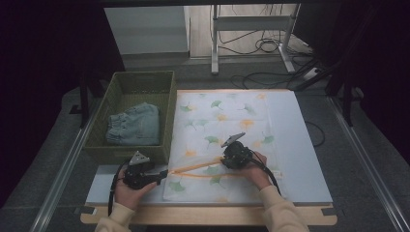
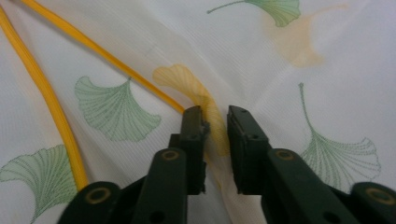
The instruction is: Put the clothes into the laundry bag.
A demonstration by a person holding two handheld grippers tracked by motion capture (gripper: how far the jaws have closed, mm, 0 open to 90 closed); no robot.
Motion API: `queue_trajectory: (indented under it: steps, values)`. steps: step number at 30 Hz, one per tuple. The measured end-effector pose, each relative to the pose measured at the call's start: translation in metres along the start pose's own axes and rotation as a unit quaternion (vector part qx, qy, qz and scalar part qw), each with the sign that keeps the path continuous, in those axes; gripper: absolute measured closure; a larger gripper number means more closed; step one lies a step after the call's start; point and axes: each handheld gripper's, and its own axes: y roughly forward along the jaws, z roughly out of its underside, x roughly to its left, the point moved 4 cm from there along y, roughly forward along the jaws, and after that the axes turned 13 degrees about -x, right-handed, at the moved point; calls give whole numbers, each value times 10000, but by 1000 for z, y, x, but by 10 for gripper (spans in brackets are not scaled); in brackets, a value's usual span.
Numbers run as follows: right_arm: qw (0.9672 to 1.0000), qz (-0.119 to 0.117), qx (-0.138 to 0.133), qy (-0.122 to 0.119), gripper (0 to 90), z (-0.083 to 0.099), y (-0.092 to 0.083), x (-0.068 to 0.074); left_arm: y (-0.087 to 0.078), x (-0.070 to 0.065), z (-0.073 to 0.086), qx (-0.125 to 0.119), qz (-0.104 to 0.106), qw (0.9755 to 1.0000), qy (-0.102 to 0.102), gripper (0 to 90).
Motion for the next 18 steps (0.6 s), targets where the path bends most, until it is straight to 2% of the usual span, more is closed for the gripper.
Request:
queue_trajectory:
  steps: [7,15,18]
  values:
    - [10000,-8,-87,-35,872,-6,-3,0,-1,1,0,-31,-56,10000,-12,345]
    - [9995,-101,-298,62,876,-10,-12,-3,-1,2,0,-33,-69,10000,-13,344]
    - [9991,-170,-353,178,878,-13,-15,-6,-1,2,0,-36,-73,10000,-5,344]
